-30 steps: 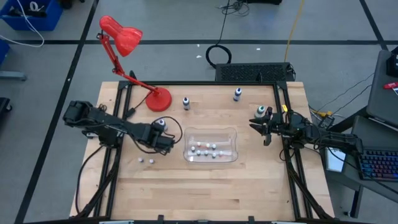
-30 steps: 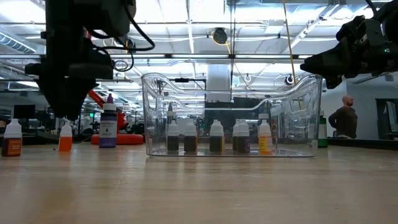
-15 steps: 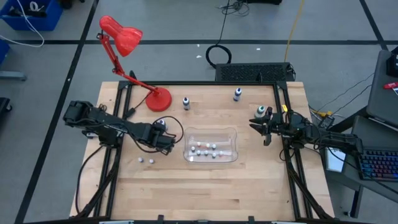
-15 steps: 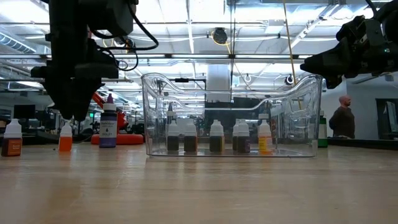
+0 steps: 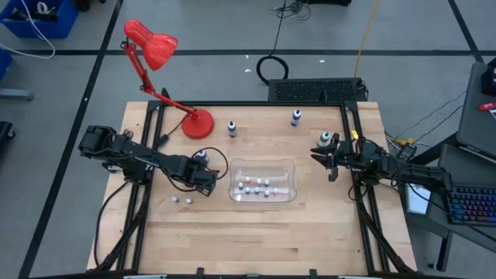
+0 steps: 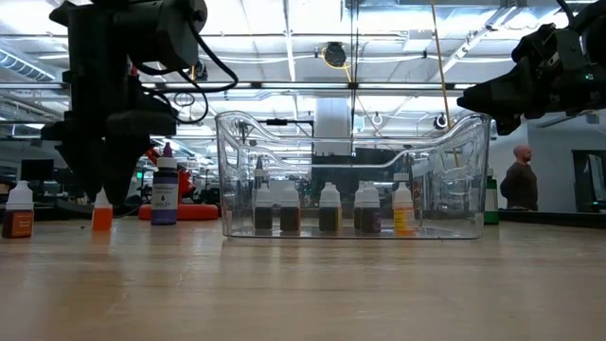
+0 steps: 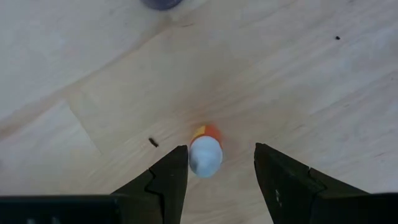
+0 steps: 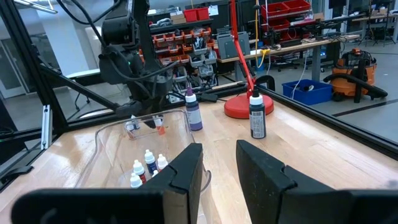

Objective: Pick & Place food coloring
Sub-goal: Put the small orange food coloring bottle into the transparent bin

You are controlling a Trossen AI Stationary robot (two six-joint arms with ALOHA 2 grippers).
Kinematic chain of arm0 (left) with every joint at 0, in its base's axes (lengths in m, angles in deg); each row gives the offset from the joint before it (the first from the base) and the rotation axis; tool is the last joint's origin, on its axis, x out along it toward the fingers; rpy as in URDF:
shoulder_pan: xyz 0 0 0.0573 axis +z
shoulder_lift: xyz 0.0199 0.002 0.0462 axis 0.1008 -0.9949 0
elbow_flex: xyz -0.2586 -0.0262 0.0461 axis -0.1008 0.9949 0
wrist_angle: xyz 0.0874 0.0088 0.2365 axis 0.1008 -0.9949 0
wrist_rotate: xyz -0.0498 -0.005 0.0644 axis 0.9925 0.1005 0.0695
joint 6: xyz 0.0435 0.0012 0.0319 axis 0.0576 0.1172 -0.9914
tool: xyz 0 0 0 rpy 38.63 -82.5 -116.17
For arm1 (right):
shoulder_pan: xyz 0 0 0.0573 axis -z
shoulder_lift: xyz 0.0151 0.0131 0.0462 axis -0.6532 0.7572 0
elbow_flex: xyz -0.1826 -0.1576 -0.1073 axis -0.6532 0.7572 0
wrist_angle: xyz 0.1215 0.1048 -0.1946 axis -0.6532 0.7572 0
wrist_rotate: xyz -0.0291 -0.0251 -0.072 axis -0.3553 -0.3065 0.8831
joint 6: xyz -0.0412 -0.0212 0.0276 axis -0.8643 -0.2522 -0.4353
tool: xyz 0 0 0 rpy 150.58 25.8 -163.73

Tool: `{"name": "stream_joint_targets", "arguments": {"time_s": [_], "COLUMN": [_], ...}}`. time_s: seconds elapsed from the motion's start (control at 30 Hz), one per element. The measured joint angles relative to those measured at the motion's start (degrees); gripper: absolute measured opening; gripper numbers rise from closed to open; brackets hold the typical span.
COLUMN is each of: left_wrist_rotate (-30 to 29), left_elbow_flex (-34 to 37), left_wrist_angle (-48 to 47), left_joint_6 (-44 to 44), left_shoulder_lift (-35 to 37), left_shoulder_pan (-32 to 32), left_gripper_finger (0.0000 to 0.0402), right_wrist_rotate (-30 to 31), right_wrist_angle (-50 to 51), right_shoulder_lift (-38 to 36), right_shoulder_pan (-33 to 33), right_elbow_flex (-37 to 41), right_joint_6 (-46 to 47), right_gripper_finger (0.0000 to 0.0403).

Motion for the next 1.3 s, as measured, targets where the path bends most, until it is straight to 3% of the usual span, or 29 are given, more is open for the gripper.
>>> {"name": "stream_joint_targets", "arguments": {"time_s": [0.97,1.3], "left_wrist_rotate": [0.4,-0.5], "left_elbow_flex": [0.0,0.0], "left_wrist_angle": [-0.7,-0.6], "left_joint_6": [-2.2,-2.9], "left_shoulder_lift": [0.0,0.0], "left_shoulder_pan": [0.0,0.0], "left_gripper_finger": [0.0184,0.0085], "right_wrist_rotate": [0.0,0.0], "right_wrist_angle": [0.0,0.0], "right_shoulder_lift": [0.0,0.0], "right_shoulder_pan": [0.0,0.0], "right_elbow_flex": [0.0,0.0], "right_joint_6": [0.0,0.0], "right_gripper_finger": [0.0089,0.0089]}}
